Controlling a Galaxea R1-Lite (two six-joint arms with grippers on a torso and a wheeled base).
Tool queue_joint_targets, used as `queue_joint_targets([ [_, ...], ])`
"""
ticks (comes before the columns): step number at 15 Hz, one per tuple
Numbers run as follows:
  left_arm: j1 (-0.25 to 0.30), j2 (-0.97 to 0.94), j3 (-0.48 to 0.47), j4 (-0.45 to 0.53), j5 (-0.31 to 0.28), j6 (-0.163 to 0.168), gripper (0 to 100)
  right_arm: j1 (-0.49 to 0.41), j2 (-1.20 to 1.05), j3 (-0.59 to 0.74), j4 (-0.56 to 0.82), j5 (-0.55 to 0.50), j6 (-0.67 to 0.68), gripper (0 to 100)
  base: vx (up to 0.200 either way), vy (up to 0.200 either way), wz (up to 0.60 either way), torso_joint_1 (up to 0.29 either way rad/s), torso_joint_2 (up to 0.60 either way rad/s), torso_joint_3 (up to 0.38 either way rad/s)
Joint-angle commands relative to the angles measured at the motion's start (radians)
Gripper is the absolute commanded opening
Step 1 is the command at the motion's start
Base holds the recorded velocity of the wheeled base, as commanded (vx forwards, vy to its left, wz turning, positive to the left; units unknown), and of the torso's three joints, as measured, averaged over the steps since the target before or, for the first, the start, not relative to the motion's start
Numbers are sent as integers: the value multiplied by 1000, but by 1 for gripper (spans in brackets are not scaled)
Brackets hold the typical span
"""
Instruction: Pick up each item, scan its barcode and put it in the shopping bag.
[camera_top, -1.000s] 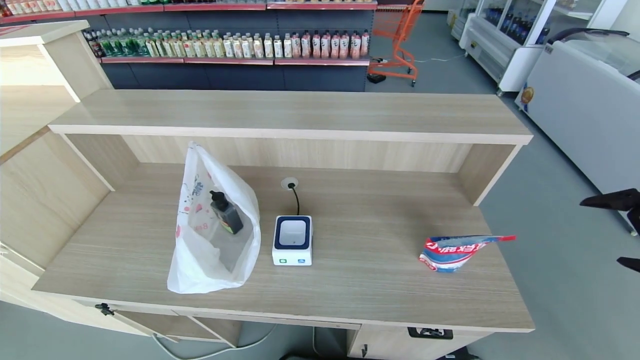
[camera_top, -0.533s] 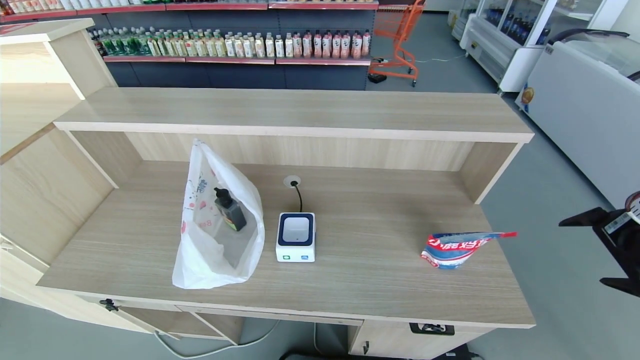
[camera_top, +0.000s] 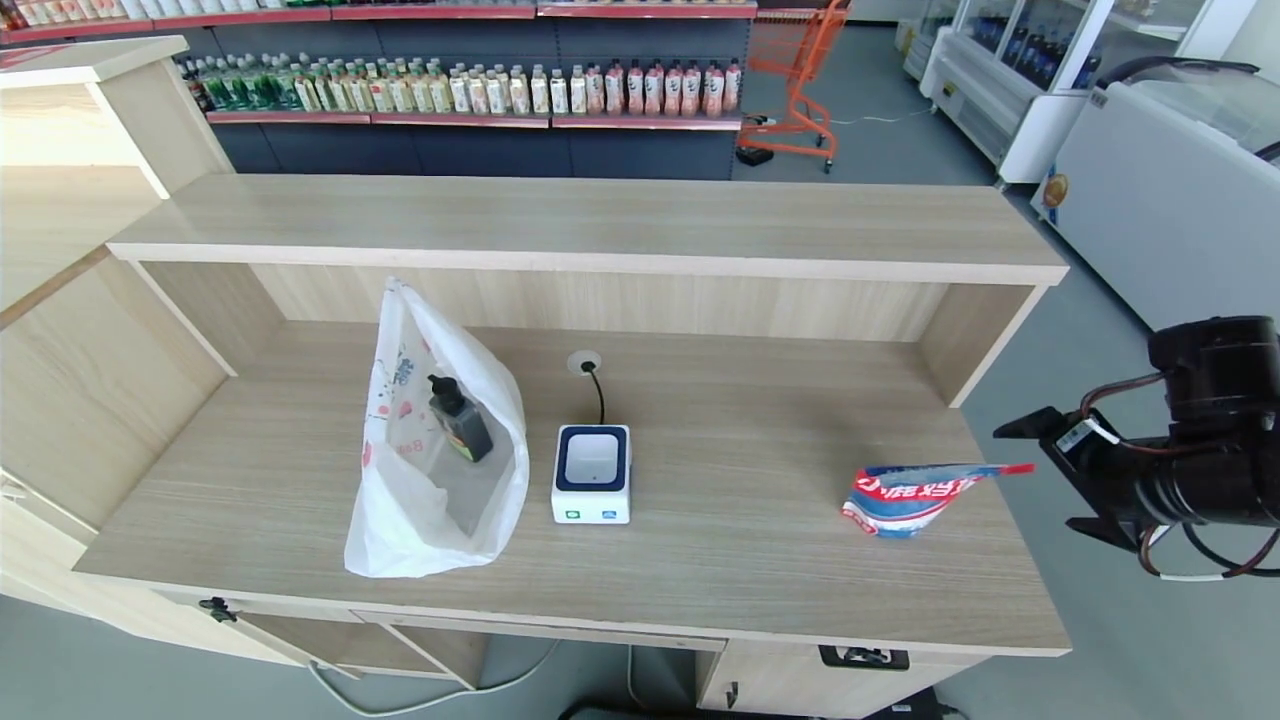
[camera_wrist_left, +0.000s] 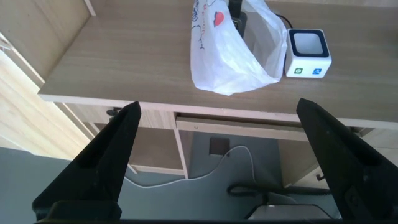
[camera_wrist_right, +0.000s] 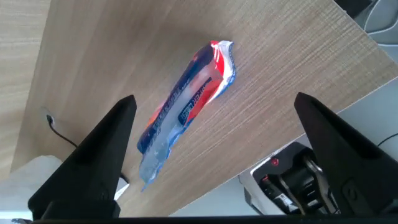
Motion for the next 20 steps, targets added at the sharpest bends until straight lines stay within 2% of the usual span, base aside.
queue_joint_targets([
  [1, 0, 0, 0, 0, 0, 0, 100, 35, 90, -16, -40, -10, -1, 100, 0, 0, 0, 0, 0, 0],
  [9, 0, 0, 0, 0, 0, 0, 100, 71, 277, -139, -53, -53, -6, 100, 0, 0, 0, 0, 0, 0],
  [16, 0, 0, 0, 0, 0, 0, 100, 124, 376, -187, -91, -80, -8, 100, 0, 0, 0, 0, 0, 0],
  [17, 0, 0, 0, 0, 0, 0, 100, 130, 381, -187, -103, -82, -12, 0, 0, 0, 0, 0, 0, 0],
  [20, 0, 0, 0, 0, 0, 1, 100, 131, 390, -182, -125, -99, -89, 0, 0, 0, 0, 0, 0, 0],
])
